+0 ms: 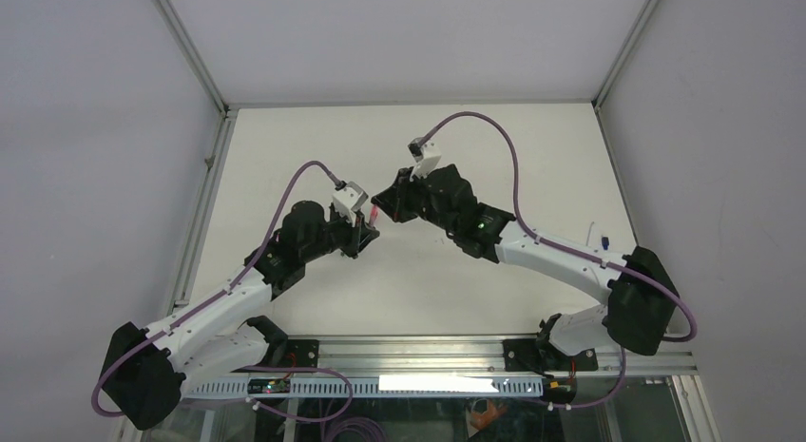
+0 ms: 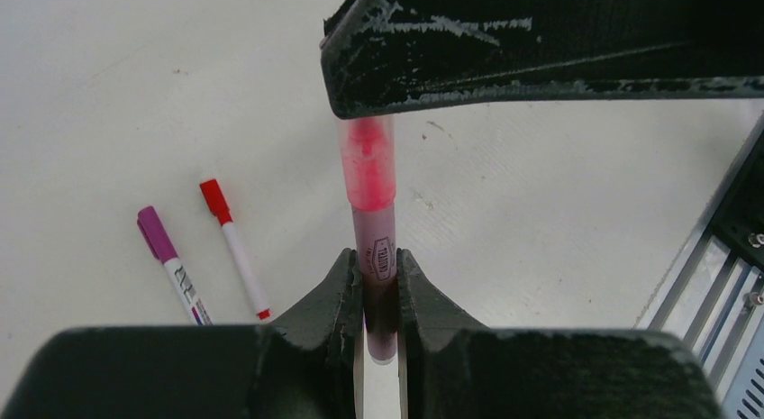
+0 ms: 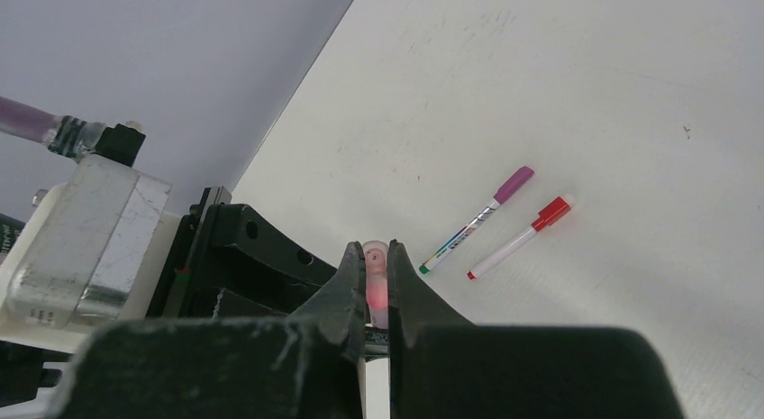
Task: Insert the pens into the pen caps
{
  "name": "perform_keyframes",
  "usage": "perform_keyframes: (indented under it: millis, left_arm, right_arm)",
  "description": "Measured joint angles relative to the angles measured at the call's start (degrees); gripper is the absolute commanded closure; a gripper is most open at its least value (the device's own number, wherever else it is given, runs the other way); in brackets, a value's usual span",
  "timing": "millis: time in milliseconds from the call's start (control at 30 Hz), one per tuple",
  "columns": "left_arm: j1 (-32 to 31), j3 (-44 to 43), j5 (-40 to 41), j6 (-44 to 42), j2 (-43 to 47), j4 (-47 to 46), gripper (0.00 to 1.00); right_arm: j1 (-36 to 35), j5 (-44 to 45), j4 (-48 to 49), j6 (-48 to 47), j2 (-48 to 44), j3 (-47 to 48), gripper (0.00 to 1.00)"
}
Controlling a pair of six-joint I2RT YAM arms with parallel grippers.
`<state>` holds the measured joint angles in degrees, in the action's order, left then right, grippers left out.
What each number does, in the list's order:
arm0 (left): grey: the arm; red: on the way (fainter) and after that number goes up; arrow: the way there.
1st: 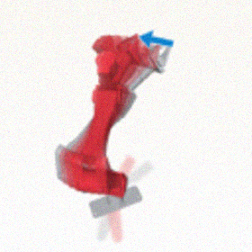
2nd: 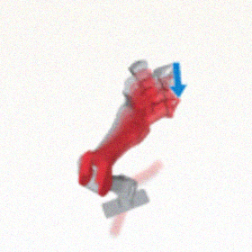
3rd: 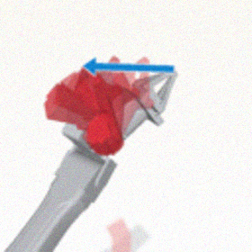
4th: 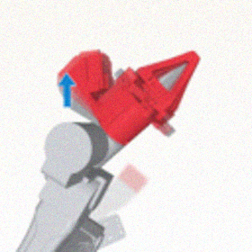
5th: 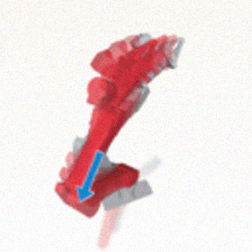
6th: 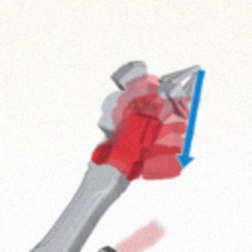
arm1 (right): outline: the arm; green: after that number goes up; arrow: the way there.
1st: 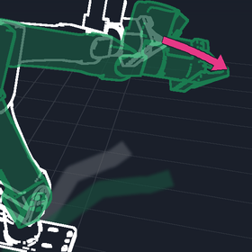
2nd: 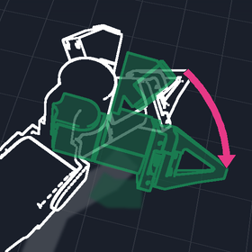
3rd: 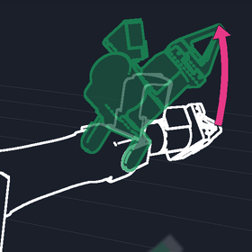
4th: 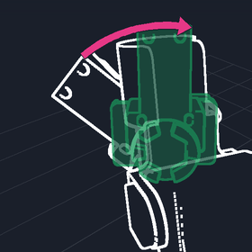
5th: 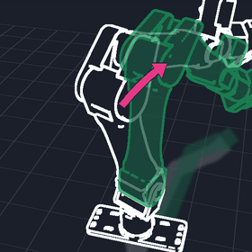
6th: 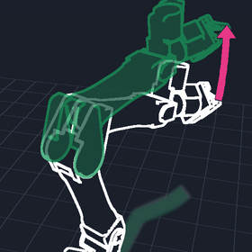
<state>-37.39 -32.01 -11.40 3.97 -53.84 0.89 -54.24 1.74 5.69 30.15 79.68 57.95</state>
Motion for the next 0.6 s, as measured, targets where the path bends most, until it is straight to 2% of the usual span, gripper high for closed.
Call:
perform_keyframes:
  millis: [600]
  left_arm:
    - [0.0,0.0,5.6,0.0,2.7,7.0,1.00]
  right_arm:
    - [-2.1,2.6,1.6,2.9,4.9,1.5,1.00]
